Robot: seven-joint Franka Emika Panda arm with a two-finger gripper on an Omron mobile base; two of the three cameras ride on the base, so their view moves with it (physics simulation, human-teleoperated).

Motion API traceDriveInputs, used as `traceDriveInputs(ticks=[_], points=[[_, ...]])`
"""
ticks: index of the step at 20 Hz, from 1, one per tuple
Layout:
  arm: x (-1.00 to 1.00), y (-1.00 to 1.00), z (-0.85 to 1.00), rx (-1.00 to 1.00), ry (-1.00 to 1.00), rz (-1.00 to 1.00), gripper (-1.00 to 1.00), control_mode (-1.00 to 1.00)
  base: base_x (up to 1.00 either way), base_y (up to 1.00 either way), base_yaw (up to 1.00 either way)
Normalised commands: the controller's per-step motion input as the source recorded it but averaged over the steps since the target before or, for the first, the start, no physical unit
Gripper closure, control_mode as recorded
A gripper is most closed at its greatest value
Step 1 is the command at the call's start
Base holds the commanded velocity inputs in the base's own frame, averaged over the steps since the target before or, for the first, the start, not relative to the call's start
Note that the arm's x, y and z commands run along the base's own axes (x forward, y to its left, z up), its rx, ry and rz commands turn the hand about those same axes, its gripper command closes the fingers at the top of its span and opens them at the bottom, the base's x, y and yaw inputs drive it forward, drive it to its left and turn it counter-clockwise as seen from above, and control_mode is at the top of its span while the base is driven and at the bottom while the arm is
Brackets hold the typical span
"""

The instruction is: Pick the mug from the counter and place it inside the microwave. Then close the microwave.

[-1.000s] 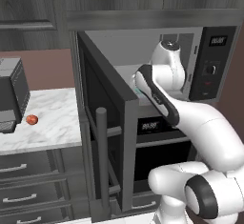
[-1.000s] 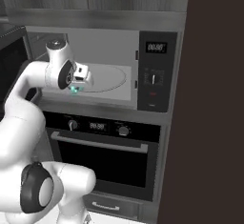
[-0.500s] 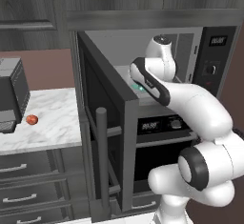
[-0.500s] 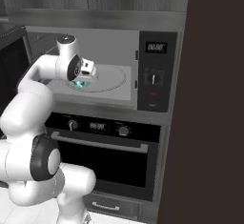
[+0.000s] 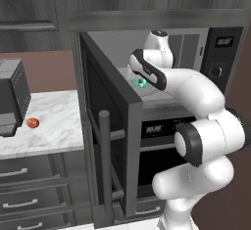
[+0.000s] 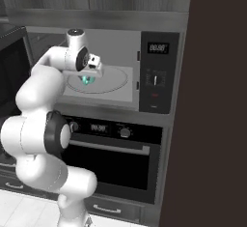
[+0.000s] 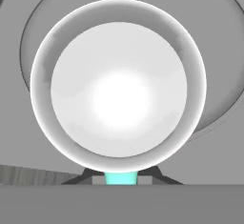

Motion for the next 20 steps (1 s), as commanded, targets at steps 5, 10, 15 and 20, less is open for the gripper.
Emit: traceDriveInputs(ticks=[5,10,15,20], points=[[0.05,0.0,-0.18,0.0,0.0,0.0,1.0,-1.0,0.0,0.0,0.0],[0.0,0.0,-0.31,0.0,0.0,0.0,1.0,-1.0,0.0,0.0,0.0],[0.02,0.0,-0.28,0.0,0.0,0.0,1.0,-1.0,0.0,0.0,0.0],[0.15,0.0,-0.08,0.0,0.0,0.0,1.0,-1.0,0.0,0.0,0.0]])
